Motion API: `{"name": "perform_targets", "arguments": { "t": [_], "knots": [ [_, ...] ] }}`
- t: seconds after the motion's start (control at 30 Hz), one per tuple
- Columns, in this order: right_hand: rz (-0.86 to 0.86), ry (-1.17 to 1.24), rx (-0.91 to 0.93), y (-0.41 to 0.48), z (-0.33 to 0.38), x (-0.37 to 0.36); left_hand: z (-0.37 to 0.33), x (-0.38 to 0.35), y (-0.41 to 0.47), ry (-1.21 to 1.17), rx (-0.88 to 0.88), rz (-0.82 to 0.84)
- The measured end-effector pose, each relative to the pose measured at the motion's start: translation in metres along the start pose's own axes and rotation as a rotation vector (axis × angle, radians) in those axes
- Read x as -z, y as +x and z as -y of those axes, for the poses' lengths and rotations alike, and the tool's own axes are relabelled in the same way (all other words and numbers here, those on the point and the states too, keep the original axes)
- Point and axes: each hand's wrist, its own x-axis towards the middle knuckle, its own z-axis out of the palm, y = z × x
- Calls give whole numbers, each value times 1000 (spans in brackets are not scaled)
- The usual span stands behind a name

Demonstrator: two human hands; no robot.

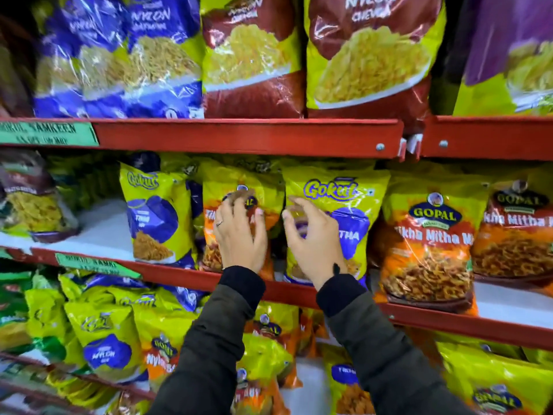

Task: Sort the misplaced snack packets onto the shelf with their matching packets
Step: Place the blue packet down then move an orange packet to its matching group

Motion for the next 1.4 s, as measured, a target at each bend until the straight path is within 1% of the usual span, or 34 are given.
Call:
{"name": "perform_targets", "arguments": {
  "t": [0.1,0.17,0.27,0.33,0.4,0.47,0.5,0.6,0.63,0.73,0.8,0.93,1.03,1.13,1.23,1.3,1.33,1.4],
  "knots": [
    [122,-148,-220,7,4,-27,25,-2,17,5,214,23],
    [190,-163,-316,10,2,-38,36,-3,24,-87,381,30],
    [248,-145,-417,22,-1,-53,52,-2,37,-307,577,49],
    [303,-146,-457,29,-2,-63,62,-1,44,-390,666,63],
    [306,-84,-486,31,-4,-69,70,2,49,-466,723,85],
    [241,51,-477,28,-7,-72,76,6,50,-554,719,71],
    [209,119,-462,27,-8,-72,78,9,49,-567,702,37],
    [144,315,-430,22,-10,-66,83,21,44,-618,603,-127],
    [124,362,-416,20,-9,-62,83,27,42,-649,565,-157],
    [57,424,-352,14,-2,-49,74,46,34,-708,452,-195],
    [8,479,-319,10,3,-37,62,61,29,-784,412,-205],
    [-44,583,-247,-5,22,-1,27,94,19,-958,417,-151],
    [-118,701,-233,-25,29,28,-3,109,0,-1058,464,-67],
    [-206,738,-287,-51,24,65,-35,109,-32,-1113,546,26],
    [-279,698,-354,-79,7,106,-73,100,-66,-1089,633,19],
    [-346,697,-384,-97,-3,134,-98,92,-87,-1069,629,-10],
    [-374,705,-399,-105,-8,148,-109,89,-98,-1098,624,-3],
    [-422,745,-445,-122,-17,174,-130,85,-122,-1158,608,78]
  ]
}}
